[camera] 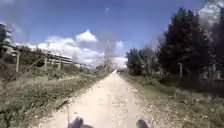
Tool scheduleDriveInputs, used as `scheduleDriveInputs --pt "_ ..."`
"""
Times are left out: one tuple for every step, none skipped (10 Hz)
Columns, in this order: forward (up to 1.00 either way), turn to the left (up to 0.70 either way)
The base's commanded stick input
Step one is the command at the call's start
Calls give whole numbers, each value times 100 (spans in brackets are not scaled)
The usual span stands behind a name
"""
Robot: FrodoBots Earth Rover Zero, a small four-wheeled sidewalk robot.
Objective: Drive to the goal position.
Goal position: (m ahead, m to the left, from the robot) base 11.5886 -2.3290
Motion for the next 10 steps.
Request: scheduleDriveInputs --pt "70 -3" --pt "70 0" --pt "70 0" --pt "70 0" --pt "70 0" --pt "70 0" --pt "70 0" --pt "70 0" --pt "70 0" --pt "70 0"
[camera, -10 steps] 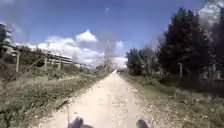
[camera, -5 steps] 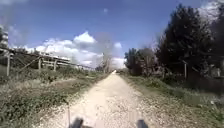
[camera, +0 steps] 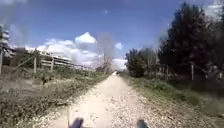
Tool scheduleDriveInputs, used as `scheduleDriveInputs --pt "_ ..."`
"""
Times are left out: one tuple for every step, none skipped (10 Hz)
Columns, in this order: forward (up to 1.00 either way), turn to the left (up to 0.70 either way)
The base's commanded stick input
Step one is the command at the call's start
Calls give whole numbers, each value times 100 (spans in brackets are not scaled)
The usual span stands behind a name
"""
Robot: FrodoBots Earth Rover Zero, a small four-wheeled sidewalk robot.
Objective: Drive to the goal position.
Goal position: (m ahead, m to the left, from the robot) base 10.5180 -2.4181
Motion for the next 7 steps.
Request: scheduleDriveInputs --pt "70 0" --pt "70 0" --pt "70 0" --pt "70 0" --pt "70 0" --pt "70 0" --pt "70 0"
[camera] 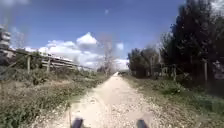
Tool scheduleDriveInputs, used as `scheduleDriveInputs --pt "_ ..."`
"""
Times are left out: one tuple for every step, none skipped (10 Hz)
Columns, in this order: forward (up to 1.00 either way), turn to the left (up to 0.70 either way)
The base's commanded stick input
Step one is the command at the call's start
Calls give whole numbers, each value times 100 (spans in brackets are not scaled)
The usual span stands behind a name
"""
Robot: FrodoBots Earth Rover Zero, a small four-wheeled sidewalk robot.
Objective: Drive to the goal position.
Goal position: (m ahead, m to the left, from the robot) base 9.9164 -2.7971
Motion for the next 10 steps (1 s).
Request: scheduleDriveInputs --pt "70 0" --pt "70 0" --pt "70 -3" --pt "70 -15" --pt "70 -20" --pt "70 0" --pt "70 0" --pt "70 0" --pt "70 0" --pt "70 0"
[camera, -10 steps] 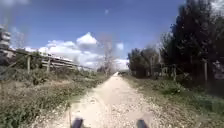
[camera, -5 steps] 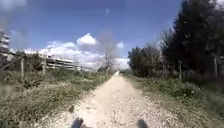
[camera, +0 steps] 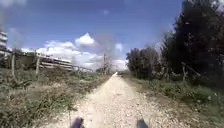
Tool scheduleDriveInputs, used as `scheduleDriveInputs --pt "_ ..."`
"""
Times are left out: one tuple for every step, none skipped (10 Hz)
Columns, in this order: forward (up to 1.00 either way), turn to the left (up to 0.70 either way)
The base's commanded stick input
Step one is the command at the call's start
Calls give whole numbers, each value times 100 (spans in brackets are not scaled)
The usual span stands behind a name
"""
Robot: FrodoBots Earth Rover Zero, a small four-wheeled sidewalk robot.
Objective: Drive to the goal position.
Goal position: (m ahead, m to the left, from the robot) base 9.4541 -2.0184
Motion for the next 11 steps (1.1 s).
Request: scheduleDriveInputs --pt "70 0" --pt "70 0" --pt "70 0" --pt "70 0" --pt "70 0" --pt "70 0" --pt "70 0" --pt "70 0" --pt "70 0" --pt "70 0" --pt "70 -18"
